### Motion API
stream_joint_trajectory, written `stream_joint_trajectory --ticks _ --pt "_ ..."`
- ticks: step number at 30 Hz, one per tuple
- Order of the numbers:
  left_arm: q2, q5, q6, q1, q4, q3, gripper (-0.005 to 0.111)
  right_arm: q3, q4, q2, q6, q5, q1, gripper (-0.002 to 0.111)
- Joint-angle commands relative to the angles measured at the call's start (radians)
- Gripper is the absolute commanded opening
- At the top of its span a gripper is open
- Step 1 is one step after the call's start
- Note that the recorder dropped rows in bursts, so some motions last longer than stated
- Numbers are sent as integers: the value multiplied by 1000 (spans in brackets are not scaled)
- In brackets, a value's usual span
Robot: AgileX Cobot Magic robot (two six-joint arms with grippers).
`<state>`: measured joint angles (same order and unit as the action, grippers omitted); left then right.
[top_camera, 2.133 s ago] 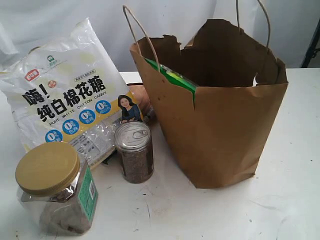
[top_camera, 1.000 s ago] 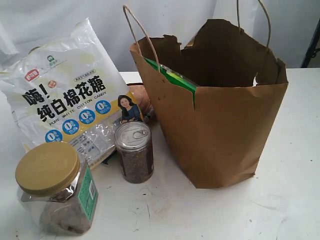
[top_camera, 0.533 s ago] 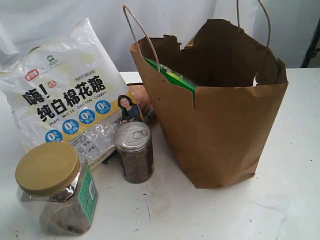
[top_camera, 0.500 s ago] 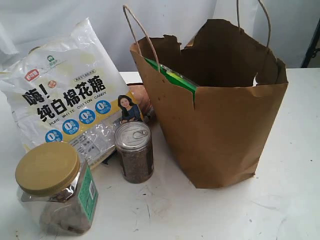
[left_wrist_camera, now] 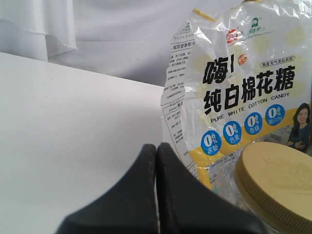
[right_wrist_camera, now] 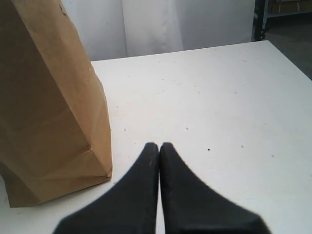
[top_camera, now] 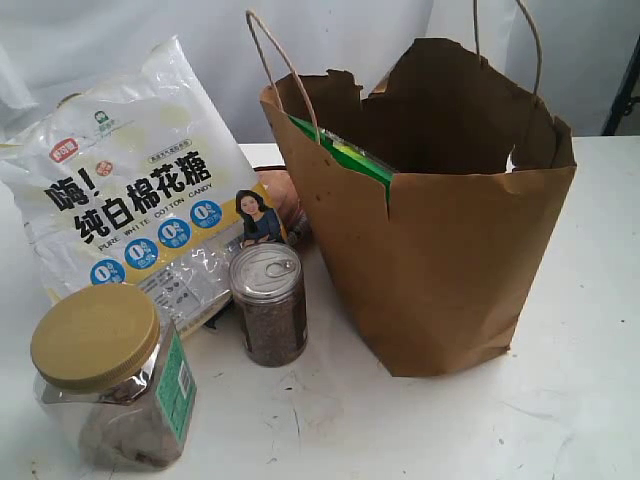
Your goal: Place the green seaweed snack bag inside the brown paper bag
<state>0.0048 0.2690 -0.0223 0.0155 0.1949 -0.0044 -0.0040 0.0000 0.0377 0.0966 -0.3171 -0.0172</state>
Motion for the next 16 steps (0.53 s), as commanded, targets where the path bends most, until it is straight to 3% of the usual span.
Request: stream_joint_trajectory --ticks 1,16 --pt "-5 -4 1 3 -2 4 0 4 8 -2 -2 3 -5 0" --pt "-5 -4 1 3 -2 4 0 4 23 -2 16 3 -5 0"
